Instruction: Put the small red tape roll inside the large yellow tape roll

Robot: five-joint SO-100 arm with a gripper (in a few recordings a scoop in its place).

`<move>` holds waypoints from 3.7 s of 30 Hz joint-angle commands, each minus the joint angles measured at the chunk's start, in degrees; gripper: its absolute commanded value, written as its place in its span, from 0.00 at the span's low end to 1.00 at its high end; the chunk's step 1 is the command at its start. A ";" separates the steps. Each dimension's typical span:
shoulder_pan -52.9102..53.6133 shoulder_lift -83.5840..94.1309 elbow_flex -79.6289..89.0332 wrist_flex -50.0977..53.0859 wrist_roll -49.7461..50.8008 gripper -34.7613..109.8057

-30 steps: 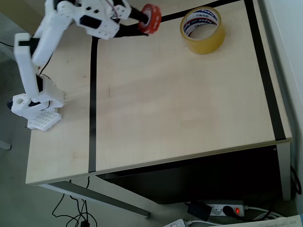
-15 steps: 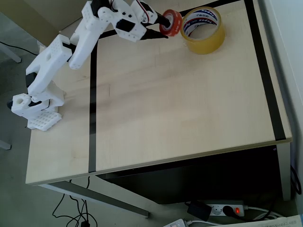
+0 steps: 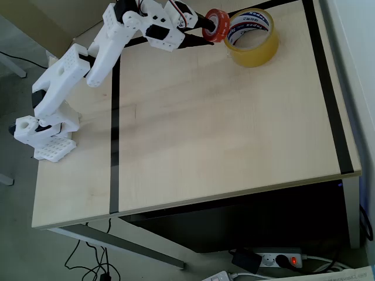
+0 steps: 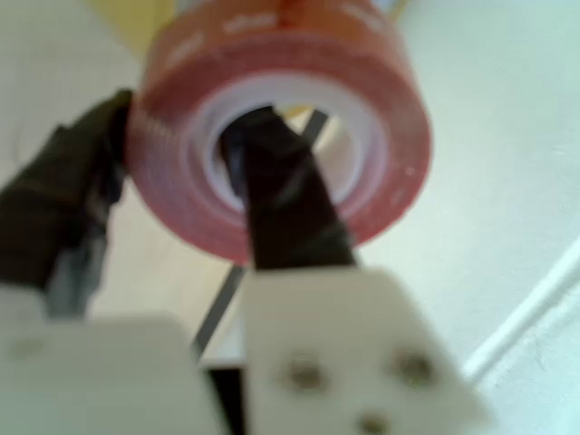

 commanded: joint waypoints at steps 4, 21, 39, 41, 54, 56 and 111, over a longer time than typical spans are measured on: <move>-0.26 2.90 -5.62 -3.78 -0.18 0.27; 0.79 -3.78 -5.71 -19.95 -0.18 0.27; 3.34 5.45 -5.71 -0.26 0.18 0.32; 5.01 9.05 -5.71 6.06 -0.18 0.24; 4.66 56.60 42.36 17.93 0.26 0.24; 2.29 64.86 51.24 17.93 0.26 0.24; 14.50 166.29 186.59 -14.59 8.79 0.24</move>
